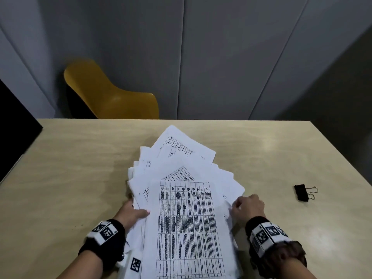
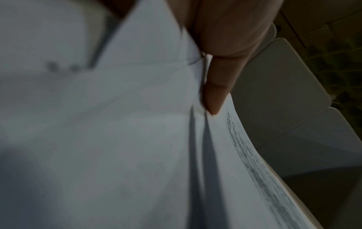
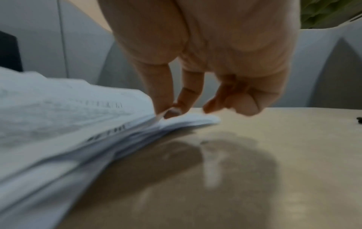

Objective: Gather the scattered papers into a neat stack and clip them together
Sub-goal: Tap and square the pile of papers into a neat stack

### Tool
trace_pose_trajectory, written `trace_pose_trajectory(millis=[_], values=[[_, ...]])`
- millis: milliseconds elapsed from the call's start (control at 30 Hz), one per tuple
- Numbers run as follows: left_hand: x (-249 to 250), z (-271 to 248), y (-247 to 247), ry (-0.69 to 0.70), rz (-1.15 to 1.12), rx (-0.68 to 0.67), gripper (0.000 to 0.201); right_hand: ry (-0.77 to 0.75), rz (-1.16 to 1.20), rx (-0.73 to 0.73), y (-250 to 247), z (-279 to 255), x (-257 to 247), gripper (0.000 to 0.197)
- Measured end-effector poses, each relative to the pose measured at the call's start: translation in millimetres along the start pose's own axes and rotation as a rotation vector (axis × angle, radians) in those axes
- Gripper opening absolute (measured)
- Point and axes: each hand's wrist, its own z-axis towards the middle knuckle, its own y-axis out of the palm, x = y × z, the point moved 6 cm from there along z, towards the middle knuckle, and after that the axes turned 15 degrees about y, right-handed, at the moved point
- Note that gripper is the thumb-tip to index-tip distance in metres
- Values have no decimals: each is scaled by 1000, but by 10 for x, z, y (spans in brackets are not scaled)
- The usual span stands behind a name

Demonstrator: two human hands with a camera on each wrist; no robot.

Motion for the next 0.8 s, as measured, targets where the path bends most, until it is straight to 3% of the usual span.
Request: trace_pose_trajectory(millis=[167, 233, 300, 367, 467, 633, 800], values=[[-102, -55, -77, -11, -44, 36, 47, -119, 68, -426, 348, -341, 177, 29], [-44, -91, -42, 5, -56, 4, 32, -164, 65, -374, 382, -390, 163, 24], [0, -100, -29, 21, -65, 8, 31, -139, 147, -171, 236, -339, 129, 17], [48, -127, -13, 41, -68, 27, 34, -126, 226, -73, 127, -306, 73, 19], [69, -153, -17, 49, -70, 66, 34, -163, 80, -133, 146, -307, -33, 7], [-77, -100, -50, 9, -144, 105, 42, -117, 120, -104, 257, -372, 82, 32], [-178, -47, -88, -47, -172, 51, 33, -126, 177, -331, 503, -586, 166, 29]])
